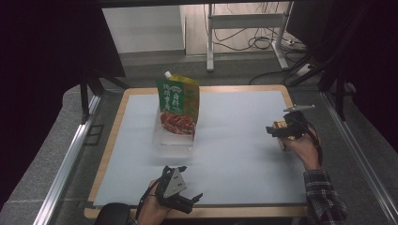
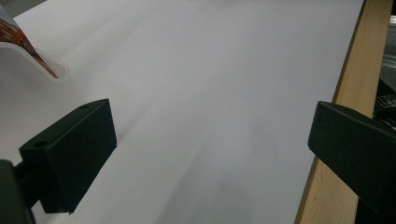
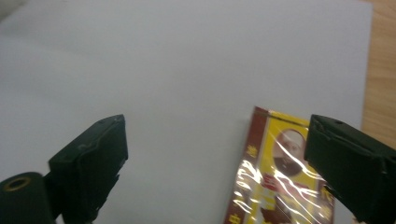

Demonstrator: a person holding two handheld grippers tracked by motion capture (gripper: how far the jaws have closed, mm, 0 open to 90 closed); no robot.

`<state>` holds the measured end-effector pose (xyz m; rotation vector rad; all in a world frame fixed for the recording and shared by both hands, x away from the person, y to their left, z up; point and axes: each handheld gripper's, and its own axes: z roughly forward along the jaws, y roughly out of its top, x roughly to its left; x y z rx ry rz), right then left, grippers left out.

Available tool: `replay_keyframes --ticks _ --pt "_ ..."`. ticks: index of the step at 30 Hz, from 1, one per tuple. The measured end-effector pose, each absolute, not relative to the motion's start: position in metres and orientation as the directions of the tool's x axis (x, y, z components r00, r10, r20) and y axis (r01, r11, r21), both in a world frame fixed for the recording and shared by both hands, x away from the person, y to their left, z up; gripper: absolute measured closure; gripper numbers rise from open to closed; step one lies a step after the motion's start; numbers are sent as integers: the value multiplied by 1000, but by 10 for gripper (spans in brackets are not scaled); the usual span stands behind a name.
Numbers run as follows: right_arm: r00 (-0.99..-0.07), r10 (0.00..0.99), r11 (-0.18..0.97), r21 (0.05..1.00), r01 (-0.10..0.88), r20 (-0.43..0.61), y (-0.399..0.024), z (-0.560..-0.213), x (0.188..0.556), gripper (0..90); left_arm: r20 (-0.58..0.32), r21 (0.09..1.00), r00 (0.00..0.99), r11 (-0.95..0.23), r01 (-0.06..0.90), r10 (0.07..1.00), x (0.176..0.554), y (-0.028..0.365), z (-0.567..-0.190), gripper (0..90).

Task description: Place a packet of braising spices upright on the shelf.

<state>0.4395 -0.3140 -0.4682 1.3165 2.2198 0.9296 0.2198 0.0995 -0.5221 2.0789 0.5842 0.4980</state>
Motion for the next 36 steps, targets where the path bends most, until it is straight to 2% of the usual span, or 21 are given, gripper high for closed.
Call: replay_keyframes --ticks 5,11,25,36 --pt "-411 909 340 685 645 -65 -321 -474 442 125 131 843 809 -494 214 573 219 99 -522 10" --pt "-364 927 331 669 666 -96 -331 -483 445 148 136 840 810 -500 212 570 219 99 -523 10" --pt "-340 933 338 614 714 -118 -332 -502 453 183 146 835 812 -510 205 565 219 97 -523 11" --pt "-319 944 303 583 754 -79 -333 -504 453 305 149 834 813 -514 203 563 218 97 -523 12"
